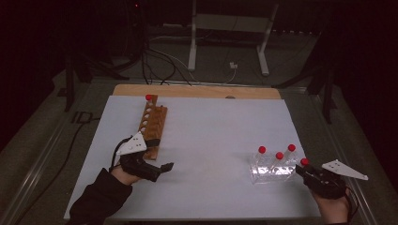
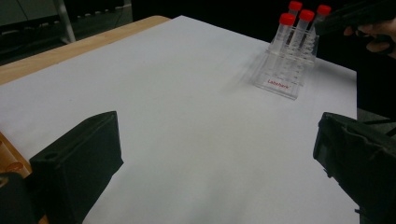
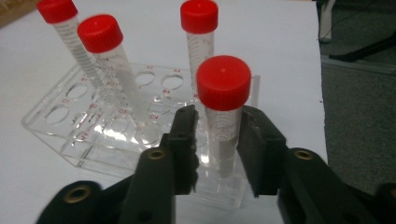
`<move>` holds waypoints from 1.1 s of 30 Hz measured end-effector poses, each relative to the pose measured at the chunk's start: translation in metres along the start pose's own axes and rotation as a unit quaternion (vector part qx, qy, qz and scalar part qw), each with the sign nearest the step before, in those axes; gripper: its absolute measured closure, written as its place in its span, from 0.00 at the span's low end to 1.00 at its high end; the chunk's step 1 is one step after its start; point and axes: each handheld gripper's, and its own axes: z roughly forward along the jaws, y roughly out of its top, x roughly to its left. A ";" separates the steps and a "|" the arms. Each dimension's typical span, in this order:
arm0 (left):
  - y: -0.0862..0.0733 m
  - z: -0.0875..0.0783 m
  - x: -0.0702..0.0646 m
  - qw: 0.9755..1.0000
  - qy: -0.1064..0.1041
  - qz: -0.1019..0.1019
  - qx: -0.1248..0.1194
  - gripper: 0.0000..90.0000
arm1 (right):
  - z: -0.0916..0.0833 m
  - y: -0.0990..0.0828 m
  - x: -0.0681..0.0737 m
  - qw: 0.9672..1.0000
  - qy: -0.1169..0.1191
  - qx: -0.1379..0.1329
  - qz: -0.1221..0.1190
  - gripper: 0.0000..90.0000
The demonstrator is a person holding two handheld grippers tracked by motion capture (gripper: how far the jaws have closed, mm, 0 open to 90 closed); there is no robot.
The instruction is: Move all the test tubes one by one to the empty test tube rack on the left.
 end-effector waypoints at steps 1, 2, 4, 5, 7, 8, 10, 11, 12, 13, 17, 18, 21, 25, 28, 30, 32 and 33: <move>0.000 0.000 0.000 1.000 -0.001 0.000 0.001 0.02 | 0.002 0.000 0.001 1.000 -0.003 0.003 -0.002 0.76; 0.000 0.000 0.000 1.000 -0.001 0.000 0.000 0.02 | 0.003 0.000 0.001 1.000 -0.006 0.006 -0.002 0.78; 0.000 -0.001 0.001 1.000 -0.001 -0.001 0.000 0.02 | 0.004 0.000 0.000 1.000 -0.009 0.006 -0.001 0.81; 0.000 -0.001 0.001 1.000 -0.001 -0.001 -0.001 0.02 | 0.004 0.000 -0.001 1.000 -0.009 0.007 0.000 0.82; 0.000 0.000 0.001 1.000 -0.003 -0.001 0.001 0.02 | 0.003 0.000 0.000 1.000 -0.016 0.009 -0.007 0.83; 0.000 0.000 0.001 1.000 -0.002 -0.001 0.002 0.02 | 0.003 0.000 0.000 1.000 -0.016 0.011 -0.007 0.83; -0.001 0.000 0.001 1.000 -0.004 0.000 0.004 0.02 | 0.003 0.001 0.000 1.000 -0.017 0.012 -0.010 0.83; -0.001 0.000 0.000 1.000 -0.004 0.000 0.004 0.02 | 0.003 0.001 0.000 1.000 -0.017 0.012 -0.012 0.83; -0.001 0.000 0.000 1.000 -0.005 0.000 0.004 0.02 | 0.002 0.001 0.001 1.000 -0.018 0.009 -0.011 0.83; 0.000 0.000 0.000 1.000 -0.005 0.000 0.004 0.02 | 0.001 0.002 0.000 1.000 -0.017 0.007 -0.009 0.83; 0.000 0.000 0.000 1.000 -0.005 -0.002 0.004 0.02 | -0.006 0.008 0.002 1.000 -0.019 -0.002 -0.013 0.83; 0.000 0.000 0.000 1.000 -0.006 -0.001 0.004 0.02 | -0.008 0.010 0.002 1.000 -0.020 -0.004 -0.014 0.84; 0.000 0.000 0.000 1.000 -0.007 0.000 0.005 0.02 | -0.013 0.015 0.004 1.000 -0.023 -0.010 -0.018 0.84; 0.000 0.000 0.000 1.000 -0.007 -0.001 0.004 0.02 | -0.020 0.023 0.005 0.999 -0.026 -0.016 -0.025 0.84; 0.000 0.000 0.000 1.000 -0.008 -0.002 0.005 0.02 | -0.025 0.028 0.006 0.999 -0.030 -0.020 -0.029 0.84; 0.000 0.000 0.000 1.000 -0.007 -0.002 0.005 0.02 | -0.029 0.031 0.006 0.999 -0.032 -0.025 -0.032 0.84; 0.000 0.000 0.000 1.000 -0.010 -0.002 0.005 0.02 | -0.034 0.035 0.007 0.999 -0.031 -0.030 -0.032 0.84; 0.000 0.000 0.001 1.000 -0.008 -0.003 0.005 0.02 | -0.036 0.036 0.008 0.998 -0.031 -0.031 -0.033 0.84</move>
